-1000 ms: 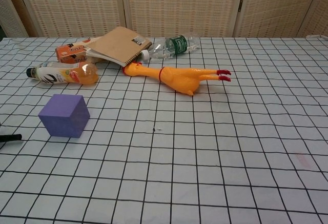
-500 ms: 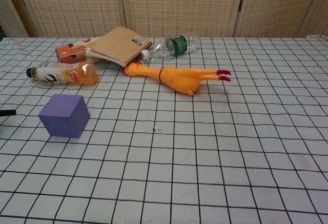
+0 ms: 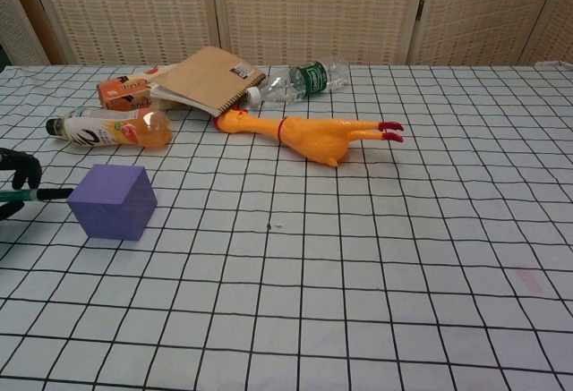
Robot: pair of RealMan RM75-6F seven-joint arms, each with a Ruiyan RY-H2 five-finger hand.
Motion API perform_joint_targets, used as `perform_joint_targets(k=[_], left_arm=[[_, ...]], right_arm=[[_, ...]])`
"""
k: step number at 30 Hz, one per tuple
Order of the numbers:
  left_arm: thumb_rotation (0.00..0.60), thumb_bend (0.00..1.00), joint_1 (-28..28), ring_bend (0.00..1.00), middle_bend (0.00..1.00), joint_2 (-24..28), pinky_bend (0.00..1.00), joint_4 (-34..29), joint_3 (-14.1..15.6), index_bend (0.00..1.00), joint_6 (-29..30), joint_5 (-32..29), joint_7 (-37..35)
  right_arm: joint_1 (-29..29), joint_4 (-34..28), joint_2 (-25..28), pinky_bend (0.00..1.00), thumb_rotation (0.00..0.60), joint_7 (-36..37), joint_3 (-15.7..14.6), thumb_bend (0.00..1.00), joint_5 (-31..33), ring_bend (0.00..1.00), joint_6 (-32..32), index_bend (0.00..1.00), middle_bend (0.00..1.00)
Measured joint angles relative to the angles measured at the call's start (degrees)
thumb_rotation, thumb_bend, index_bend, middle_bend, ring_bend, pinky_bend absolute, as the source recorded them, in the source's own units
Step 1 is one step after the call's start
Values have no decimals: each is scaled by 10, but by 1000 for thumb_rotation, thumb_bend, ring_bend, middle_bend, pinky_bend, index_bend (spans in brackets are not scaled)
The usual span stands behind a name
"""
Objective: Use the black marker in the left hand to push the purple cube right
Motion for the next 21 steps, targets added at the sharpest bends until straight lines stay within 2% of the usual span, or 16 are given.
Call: perform_joint_targets(k=[11,21], left_arm=[[600,635,-21,764,763,-2,939,-48,-4,772,1,-2,39],[600,642,-44,765,764,-2,938,-121,-2,772,2,9,105]], right_arm=[[0,2,8,0,600,18,-1,108,-1,0,3,0,0],[1,3,16,0,600,36,-4,108,-7,0,4,0,0]])
